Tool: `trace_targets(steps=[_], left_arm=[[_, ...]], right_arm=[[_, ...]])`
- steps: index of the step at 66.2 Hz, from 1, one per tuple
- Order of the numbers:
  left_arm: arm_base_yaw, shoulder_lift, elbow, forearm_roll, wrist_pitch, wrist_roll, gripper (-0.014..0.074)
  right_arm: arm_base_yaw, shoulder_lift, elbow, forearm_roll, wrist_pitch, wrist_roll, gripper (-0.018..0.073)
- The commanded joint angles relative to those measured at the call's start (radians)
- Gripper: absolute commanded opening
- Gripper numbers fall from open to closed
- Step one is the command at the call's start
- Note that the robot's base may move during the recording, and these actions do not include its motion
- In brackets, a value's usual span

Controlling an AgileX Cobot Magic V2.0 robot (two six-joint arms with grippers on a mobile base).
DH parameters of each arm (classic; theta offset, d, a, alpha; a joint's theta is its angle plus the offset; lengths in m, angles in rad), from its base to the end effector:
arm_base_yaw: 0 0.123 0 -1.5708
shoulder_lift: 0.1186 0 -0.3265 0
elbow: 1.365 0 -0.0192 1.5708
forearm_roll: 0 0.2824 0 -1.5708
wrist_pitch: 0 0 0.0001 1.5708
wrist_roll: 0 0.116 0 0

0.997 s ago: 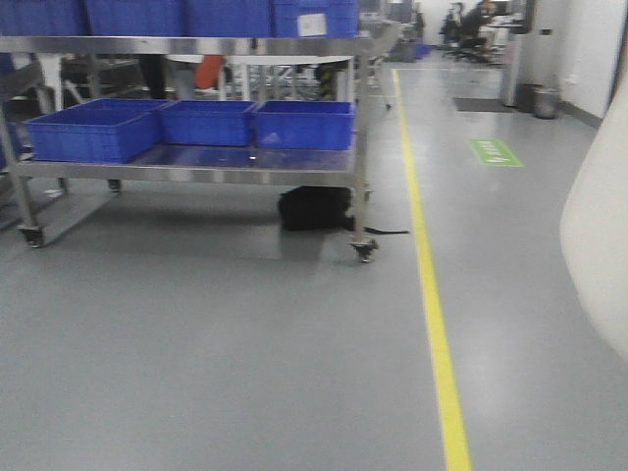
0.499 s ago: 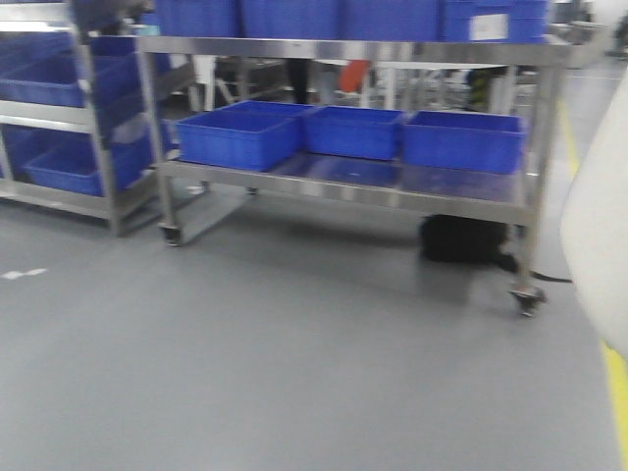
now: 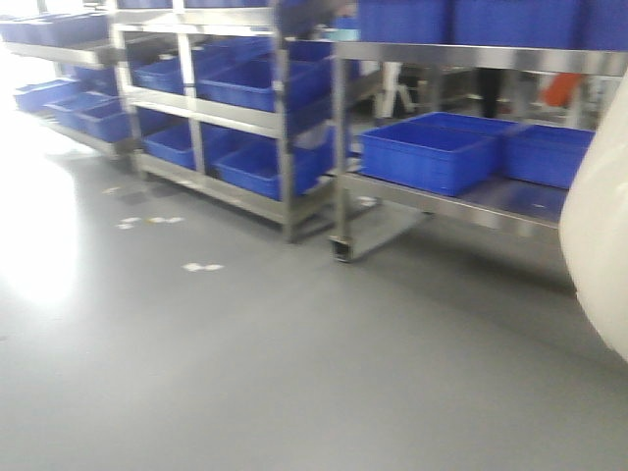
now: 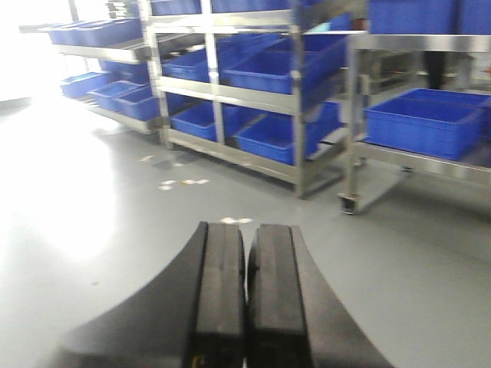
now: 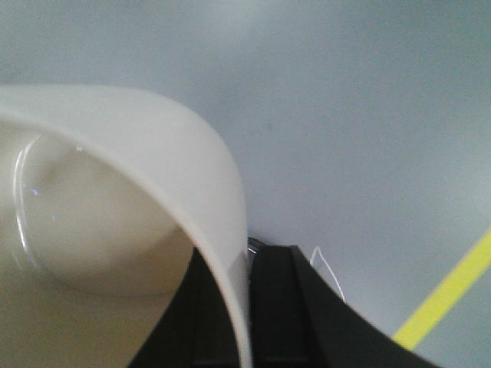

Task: Move white bin to right shelf second layer
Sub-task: 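Drive along the aisle toward the windows carrying the bin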

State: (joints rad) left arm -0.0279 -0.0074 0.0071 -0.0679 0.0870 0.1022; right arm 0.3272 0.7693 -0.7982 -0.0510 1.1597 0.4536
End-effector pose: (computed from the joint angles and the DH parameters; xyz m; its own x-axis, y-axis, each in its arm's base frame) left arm 0.0711 -0.0027 0.2030 0.0019 0.0345 -0.9994 0.0337 0.9988 0.0345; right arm 0.1253 0.0368 0.3279 -0.8680 0.1482 -0.4740 0.0723 0.9820 0.1747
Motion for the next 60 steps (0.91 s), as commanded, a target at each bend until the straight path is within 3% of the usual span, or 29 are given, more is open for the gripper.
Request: trace_targets(steps=[1, 60], left_arm=[[-0.003, -0.017, 0.037, -0.006, -0.087, -0.003, 0.0085], [-0.003, -0.017, 0.037, -0.006, -0.087, -0.003, 0.0085]], right_arm=[[-0.005, -0.004, -0.027, -0.004, -0.054, -0.008, 0.0069], [-0.005, -0.004, -0.027, -0.004, -0.054, -0.008, 0.0069]])
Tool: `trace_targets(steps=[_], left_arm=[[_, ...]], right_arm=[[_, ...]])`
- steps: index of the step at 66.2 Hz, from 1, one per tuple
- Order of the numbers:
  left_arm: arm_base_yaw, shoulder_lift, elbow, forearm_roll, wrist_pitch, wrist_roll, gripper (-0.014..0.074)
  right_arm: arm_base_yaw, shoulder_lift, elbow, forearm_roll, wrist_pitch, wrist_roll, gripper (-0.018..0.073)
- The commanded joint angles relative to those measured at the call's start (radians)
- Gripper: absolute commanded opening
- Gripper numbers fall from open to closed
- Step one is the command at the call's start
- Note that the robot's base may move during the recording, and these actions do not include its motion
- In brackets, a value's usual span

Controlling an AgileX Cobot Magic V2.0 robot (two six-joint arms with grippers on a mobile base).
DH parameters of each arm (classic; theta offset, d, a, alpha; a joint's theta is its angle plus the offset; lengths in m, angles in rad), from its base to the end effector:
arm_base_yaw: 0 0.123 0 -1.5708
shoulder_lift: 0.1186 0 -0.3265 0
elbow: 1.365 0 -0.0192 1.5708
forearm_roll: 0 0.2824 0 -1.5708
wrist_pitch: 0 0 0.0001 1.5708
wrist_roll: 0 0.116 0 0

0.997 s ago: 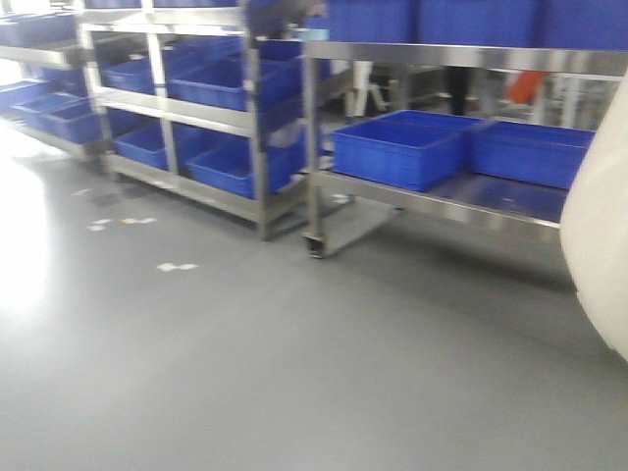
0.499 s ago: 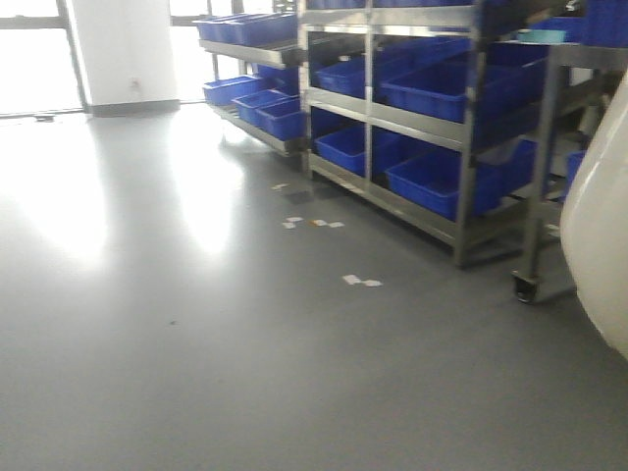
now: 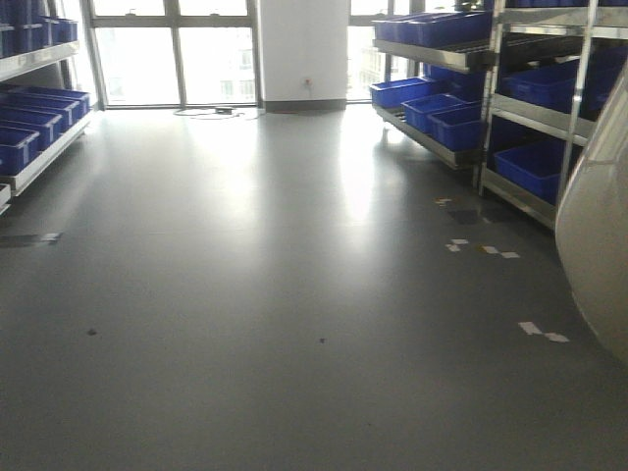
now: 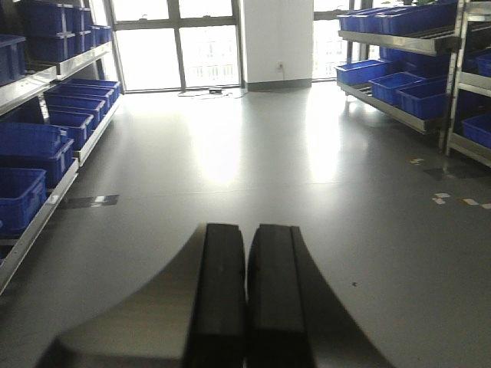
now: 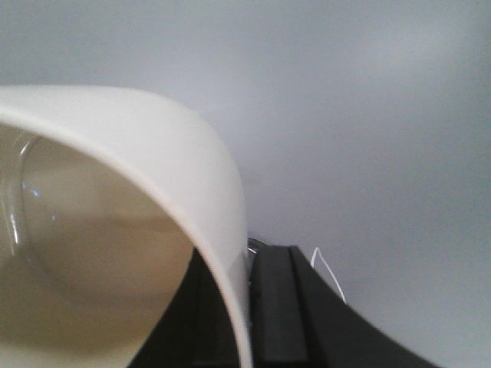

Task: Move white bin to right shelf second layer
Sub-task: 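Drive along the aisle toward the windows carrying the bin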

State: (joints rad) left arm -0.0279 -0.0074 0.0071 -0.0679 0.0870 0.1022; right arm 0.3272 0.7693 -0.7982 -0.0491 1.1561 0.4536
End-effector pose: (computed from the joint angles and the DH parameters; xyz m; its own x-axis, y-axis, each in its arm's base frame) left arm 0.0711 -0.0027 0.2030 0.0019 0.0345 -0.9994 0.0337 0.9988 0.0345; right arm 0.1256 0.0371 0.3281 -0.8667 0.1493 -0.4760 0.0714 0.9815 0.1778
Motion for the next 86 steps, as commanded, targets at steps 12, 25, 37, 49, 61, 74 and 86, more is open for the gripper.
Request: trace_targets(steps=[12, 25, 37, 49, 61, 74, 86], left_arm=[[-0.003, -0.017, 0.037, -0.006, -0.087, -0.003, 0.0085], [-0.003, -0.017, 0.037, -0.006, -0.087, -0.003, 0.0085], [-0.003, -0.017, 0.037, -0.006, -0.087, -0.003, 0.0085], [-0.003, -0.017, 0.037, -0.006, -0.087, -0.003, 0.0085], [-0.003, -0.017, 0.037, -0.006, -0.087, -0.003, 0.0085], [-0.003, -0.017, 0.037, -0.006, -0.087, -0.003, 0.0085], [-0.003, -0.017, 0.037, -0.006, -0.087, -0.003, 0.0085]], right_arm=[[-0.005, -0.004, -0.027, -0.006, -0.051, -0.008, 0.0069], [-0.005, -0.004, -0.027, -0.006, -0.051, -0.008, 0.0069], [-0.005, -0.004, -0.027, -0.006, -0.051, -0.008, 0.0069], [-0.005, -0.004, -0.027, -0.006, -0.051, -0.008, 0.0069], [-0.005, -0.004, -0.027, -0.006, -0.051, -0.008, 0.0069], [-0.005, -0.004, -0.027, -0.006, -0.051, -0.008, 0.0069], [-0.005, -0.004, -0.027, -0.006, -0.051, -0.008, 0.0069]])
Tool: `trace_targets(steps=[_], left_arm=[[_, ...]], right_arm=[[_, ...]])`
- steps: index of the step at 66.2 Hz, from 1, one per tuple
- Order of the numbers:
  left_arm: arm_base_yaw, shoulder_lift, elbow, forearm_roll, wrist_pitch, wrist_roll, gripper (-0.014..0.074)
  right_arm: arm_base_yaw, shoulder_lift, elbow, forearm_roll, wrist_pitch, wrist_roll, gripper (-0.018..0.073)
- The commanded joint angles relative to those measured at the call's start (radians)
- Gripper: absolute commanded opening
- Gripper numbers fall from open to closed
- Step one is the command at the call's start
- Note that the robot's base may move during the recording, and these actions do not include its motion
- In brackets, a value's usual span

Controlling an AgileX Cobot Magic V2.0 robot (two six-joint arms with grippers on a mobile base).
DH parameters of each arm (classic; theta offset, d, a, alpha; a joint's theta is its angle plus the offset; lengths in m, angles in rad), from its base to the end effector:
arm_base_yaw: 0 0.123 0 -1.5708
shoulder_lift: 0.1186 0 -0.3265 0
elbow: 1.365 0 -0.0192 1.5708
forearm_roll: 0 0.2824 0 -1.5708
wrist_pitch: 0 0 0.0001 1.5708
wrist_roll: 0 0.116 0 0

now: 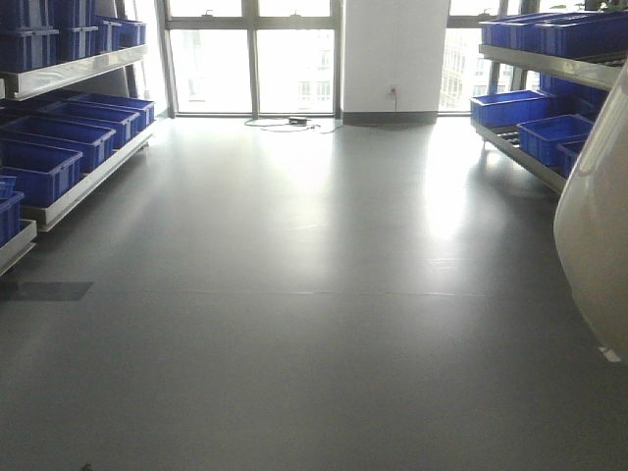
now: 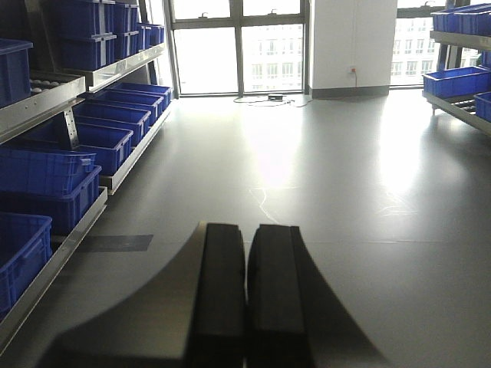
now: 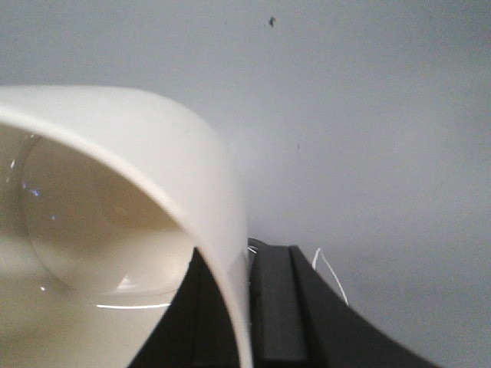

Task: Move white bin to right shelf second layer
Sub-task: 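Drive along the aisle toward the windows carrying the bin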

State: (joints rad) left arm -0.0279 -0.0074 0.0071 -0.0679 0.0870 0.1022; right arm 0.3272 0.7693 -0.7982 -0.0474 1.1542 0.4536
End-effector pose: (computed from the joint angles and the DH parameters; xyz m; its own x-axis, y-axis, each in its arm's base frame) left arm 0.0711 -0.0027 0.2030 0.0019 0.0345 -0.9994 0.0337 0.9988 0.0345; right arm 0.1257 0.0374 0.3282 -0.8662 0.1501 -0.4767 0.0709 0.9811 0.1800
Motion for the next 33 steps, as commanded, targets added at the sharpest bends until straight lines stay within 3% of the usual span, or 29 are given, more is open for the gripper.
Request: trace_targets(steps=[1, 33], left_arm=[[-0.003, -0.017, 0.037, -0.006, -0.087, -0.003, 0.0085], [-0.003, -0.017, 0.037, -0.006, -0.087, -0.003, 0.0085]], right_arm=[[-0.005, -0.004, -0.027, -0.008, -0.049, -0.008, 0.0069], [-0.005, -0.004, -0.027, -0.008, -0.049, -0.008, 0.0069]])
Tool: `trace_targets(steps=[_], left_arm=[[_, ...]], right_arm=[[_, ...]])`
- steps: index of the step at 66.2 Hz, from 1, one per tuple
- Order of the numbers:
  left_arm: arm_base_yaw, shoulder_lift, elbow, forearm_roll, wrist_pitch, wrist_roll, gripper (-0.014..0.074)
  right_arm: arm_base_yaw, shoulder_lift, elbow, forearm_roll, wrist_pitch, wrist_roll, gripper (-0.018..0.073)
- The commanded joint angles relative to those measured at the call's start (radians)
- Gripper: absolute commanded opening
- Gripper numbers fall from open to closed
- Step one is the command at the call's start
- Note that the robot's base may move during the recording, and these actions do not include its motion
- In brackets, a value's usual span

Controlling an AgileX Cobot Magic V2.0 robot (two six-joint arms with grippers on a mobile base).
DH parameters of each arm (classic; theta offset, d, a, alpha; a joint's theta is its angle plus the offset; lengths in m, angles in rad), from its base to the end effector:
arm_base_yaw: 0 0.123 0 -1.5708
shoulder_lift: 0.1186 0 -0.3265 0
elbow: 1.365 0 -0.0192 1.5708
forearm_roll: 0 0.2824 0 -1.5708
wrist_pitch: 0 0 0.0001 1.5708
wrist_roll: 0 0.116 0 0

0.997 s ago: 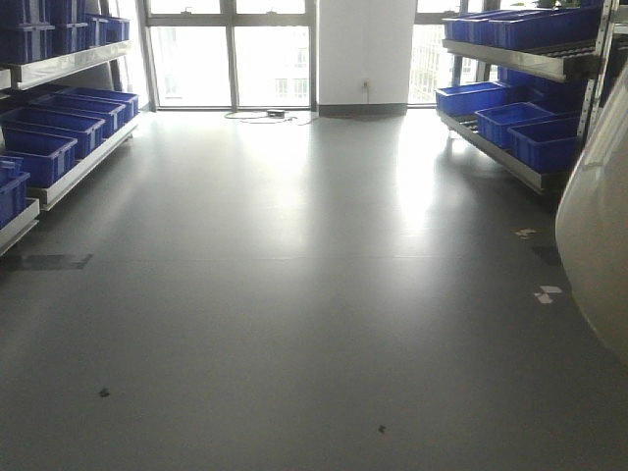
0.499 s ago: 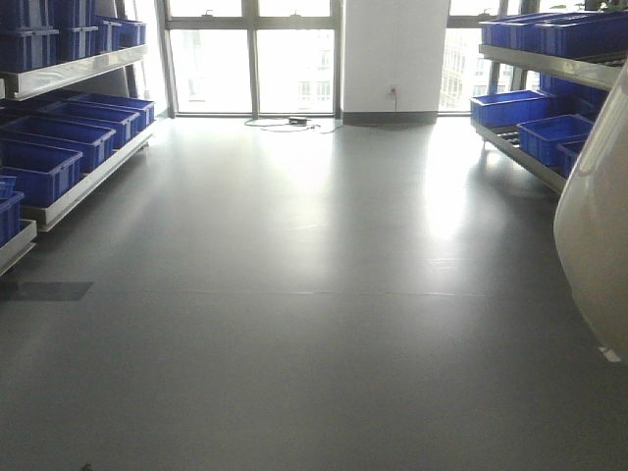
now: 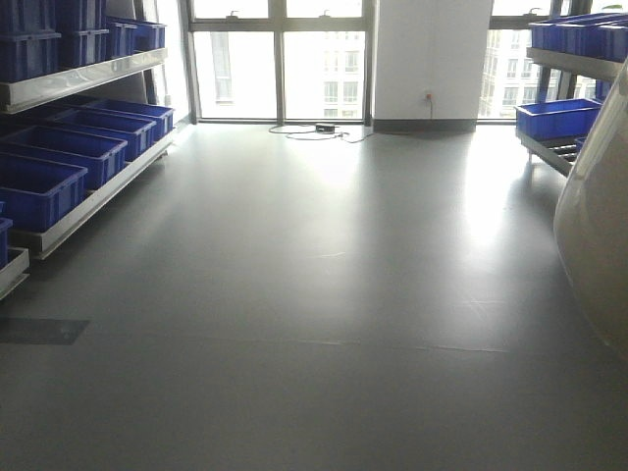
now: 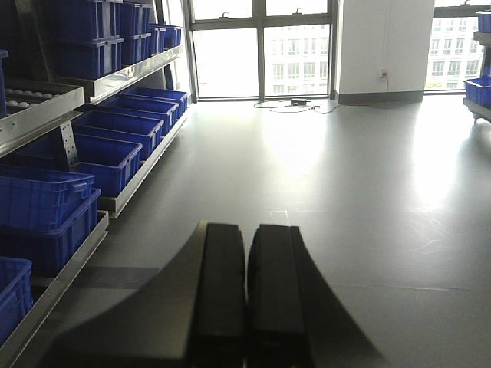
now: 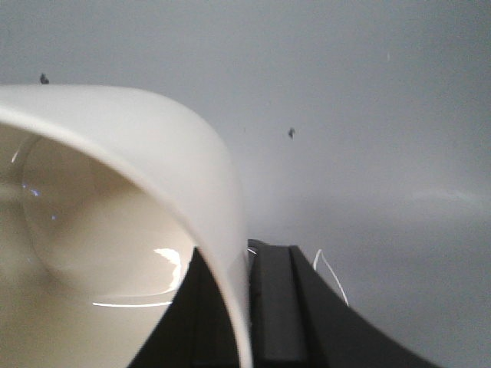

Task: Move white bin to right shelf second layer
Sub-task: 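Drive along the aisle toward the windows carrying the bin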

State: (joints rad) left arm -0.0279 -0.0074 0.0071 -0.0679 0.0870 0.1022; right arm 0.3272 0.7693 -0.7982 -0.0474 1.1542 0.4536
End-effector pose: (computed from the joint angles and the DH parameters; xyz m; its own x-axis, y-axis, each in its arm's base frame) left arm 0.0711 -0.0027 0.2030 0.0019 0.0345 -0.9994 0.0337 0.9988 0.0345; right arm 0.1257 0.0374 0.3282 -0.8662 0.1501 -0.4767 0.0709 0.9811 0.1800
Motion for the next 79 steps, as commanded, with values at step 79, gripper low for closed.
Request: trace_targets(steps=[79], left_arm=[[-0.003, -0.017, 0.037, -0.006, -0.087, -0.003, 0.0085]], right_arm=[[-0.005, -0.007, -0.027, -0.008, -0.05, -0.008, 0.0069]])
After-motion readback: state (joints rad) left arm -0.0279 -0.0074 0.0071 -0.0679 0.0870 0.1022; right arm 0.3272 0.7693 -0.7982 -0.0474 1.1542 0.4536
